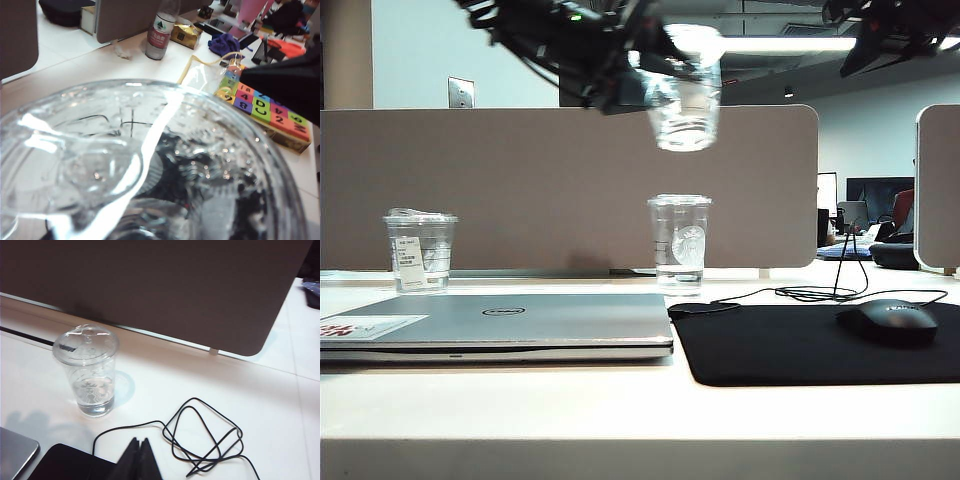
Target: Pick up the coffee cup on the middle and place it on the right side of the laptop.
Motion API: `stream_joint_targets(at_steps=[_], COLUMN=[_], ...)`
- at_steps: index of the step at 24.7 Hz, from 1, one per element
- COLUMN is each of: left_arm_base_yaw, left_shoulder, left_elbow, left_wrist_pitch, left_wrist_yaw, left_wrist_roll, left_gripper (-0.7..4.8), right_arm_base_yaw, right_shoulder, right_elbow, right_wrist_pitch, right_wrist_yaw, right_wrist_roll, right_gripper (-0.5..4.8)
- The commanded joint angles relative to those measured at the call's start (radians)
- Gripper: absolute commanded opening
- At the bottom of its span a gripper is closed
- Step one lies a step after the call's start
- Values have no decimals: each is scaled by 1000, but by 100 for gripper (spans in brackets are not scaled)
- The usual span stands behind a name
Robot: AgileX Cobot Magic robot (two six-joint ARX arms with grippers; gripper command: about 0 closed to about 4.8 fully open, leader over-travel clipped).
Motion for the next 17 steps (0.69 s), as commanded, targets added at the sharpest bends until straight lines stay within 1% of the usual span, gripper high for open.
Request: stream_joint_targets(at_steps=[1, 3, 4, 5, 6, 8, 10, 11, 12, 15, 16, 17], left_arm_base_yaw=[-72, -111, -124, -146, -157, -174, -192, -200, -214, -241, -246, -249], left_shoulder=[6, 19, 30, 47, 62, 98, 132, 143, 166, 204, 211, 212], left_elbow=[-69, -155, -206, -273, -306, -327, -328, -328, -328, -328, -329, -329], left_wrist_pitch=[106, 208, 274, 369, 417, 445, 448, 452, 466, 467, 465, 458], left_wrist_yaw=[-112, -153, -174, -204, -213, -219, -234, -235, -250, -281, -280, -285], left_wrist_roll=[26, 1, -5, -5, -6, -27, -22, -19, -19, -18, -18, -18], left_gripper=[239, 237, 237, 238, 238, 241, 247, 263, 308, 328, 357, 369], right_arm_base_yaw=[0, 0, 0, -1, 0, 0, 0, 0, 0, 1, 1, 1], right_shoulder=[-26, -48, -60, -76, -86, -90, -90, -90, -90, -90, -90, -90], right_elbow=[6, 6, 6, 6, 6, 6, 5, 5, 5, 5, 5, 5], right_wrist_pitch=[6, -12, -23, -42, -56, -74, -83, -84, -83, -83, -84, -84], right_wrist_yaw=[58, 127, 163, 200, 206, 206, 206, 206, 206, 206, 206, 206], right_wrist_roll=[-2, -3, -3, -7, -20, -24, -24, -24, -24, -24, -24, -24], right_gripper=[-5, -6, -6, -5, -5, -5, -6, -6, -6, -6, -5, -5])
